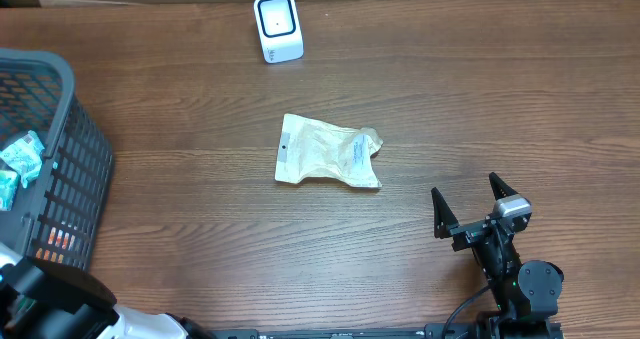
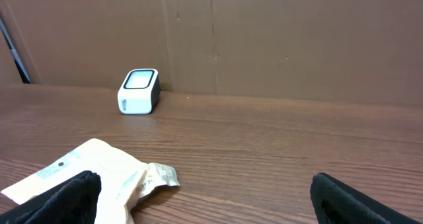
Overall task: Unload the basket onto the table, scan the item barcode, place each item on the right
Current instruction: 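Reach into the basket and grasp the mint-green wipes pack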
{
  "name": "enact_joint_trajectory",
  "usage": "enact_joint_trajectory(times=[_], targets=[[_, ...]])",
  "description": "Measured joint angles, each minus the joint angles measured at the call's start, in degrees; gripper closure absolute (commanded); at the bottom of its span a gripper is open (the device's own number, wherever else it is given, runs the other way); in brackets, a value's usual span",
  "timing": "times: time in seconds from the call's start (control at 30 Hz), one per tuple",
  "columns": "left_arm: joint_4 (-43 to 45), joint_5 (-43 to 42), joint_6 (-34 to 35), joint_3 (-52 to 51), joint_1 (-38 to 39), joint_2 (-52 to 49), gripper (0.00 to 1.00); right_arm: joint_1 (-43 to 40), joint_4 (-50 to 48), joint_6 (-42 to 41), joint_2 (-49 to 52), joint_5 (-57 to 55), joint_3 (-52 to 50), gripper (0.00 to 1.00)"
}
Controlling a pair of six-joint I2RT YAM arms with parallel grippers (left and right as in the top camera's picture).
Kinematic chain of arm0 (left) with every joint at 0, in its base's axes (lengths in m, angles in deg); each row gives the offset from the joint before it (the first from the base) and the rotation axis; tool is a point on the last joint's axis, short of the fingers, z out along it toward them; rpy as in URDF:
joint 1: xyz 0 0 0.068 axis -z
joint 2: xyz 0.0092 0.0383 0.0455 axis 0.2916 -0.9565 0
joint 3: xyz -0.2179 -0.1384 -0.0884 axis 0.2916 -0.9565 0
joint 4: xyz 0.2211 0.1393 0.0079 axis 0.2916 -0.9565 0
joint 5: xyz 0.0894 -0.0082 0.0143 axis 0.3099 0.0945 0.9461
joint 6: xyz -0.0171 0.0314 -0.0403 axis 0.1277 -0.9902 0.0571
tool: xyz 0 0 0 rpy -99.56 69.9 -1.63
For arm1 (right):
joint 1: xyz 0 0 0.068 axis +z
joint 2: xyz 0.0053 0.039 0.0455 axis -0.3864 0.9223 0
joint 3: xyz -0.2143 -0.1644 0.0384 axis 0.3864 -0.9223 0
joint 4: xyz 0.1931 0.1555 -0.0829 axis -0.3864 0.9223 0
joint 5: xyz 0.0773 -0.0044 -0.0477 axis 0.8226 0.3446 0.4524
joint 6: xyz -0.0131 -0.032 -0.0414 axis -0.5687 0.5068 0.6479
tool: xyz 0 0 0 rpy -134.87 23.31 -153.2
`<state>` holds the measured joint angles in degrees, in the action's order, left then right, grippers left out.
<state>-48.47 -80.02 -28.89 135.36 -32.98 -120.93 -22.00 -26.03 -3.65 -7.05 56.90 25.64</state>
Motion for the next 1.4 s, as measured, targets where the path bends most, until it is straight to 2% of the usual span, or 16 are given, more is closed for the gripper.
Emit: enact_joint_trajectory(times=[0.37,0.53,0.87,1.1,1.17,1.2,1.27,1.3,1.4], targets=[[2.93,1.31,-5.05,-0.04,2.82,-12.2,0.33,0.0,0.02,-0.02,0.0,0.0,0.0,0.0],[4.72,1.31,-6.38,-0.09,6.32,-17.33,0.44,0.0,0.04,0.02,0.0,-0.02,0.0,0.0],[6.16,6.21,0.39,-0.11,8.59,-24.13,0.37,0.0,0.07,0.0,0.0,0.0,0.0,0.0],[6.71,6.93,1.03,-0.11,8.59,-26.01,0.34,0.0,0.04,0.0,0.0,0.02,0.0,0.0],[6.4,7.08,1.03,-0.11,8.61,-26.84,0.41,0.0,0.04,-0.02,0.0,-0.02,0.0,0.0],[6.19,6.78,1.33,-0.11,8.61,-27.28,0.54,0.0,0.02,0.0,0.0,0.02,0.0,0.0],[5.92,6.73,1.64,0.04,8.61,-27.45,0.89,0.0,0.0,0.0,0.0,0.0,0.0,0.0],[5.7,6.97,1.49,0.09,8.61,-27.45,0.96,0.0,0.02,0.0,0.0,0.0,0.0,0.0],[4.92,7.54,1.42,0.81,8.61,-27.45,0.96,0.0,0.02,-0.02,0.0,0.02,0.0,0.0]])
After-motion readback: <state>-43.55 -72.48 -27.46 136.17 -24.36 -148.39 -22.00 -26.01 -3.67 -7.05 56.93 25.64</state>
